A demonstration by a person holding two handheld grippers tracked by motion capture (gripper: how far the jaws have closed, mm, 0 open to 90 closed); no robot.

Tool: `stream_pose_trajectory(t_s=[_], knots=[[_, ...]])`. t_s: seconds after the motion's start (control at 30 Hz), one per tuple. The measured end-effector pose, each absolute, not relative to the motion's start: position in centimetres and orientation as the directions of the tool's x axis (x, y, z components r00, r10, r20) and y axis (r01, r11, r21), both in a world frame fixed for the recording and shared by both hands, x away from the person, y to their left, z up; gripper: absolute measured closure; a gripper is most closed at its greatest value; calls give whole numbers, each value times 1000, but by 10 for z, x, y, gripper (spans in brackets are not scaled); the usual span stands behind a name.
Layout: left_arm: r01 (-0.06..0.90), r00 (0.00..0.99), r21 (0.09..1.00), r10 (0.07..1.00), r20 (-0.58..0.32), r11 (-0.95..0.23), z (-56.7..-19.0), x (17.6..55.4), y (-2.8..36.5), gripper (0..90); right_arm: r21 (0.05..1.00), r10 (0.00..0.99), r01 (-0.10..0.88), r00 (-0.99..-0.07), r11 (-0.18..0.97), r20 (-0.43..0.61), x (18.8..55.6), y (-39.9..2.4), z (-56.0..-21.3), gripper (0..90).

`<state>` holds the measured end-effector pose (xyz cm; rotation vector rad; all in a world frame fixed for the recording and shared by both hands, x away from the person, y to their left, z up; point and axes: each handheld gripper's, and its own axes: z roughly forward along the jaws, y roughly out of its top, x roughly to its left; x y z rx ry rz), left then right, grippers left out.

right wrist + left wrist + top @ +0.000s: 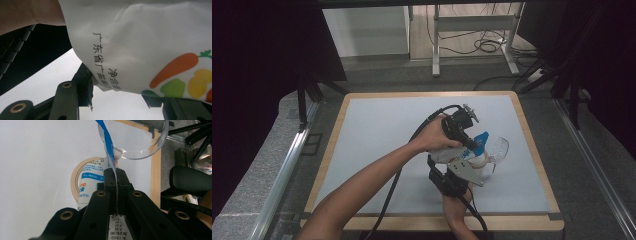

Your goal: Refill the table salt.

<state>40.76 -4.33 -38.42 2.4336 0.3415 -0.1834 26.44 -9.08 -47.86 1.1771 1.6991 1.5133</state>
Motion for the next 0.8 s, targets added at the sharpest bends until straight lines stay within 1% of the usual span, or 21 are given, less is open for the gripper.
stream_pose_trajectory(t_s=[0.8], knots=[[291, 956, 600, 200, -216, -745, -384, 406, -41, 900, 972, 880, 235, -455, -24, 132, 263, -90, -478, 510]])
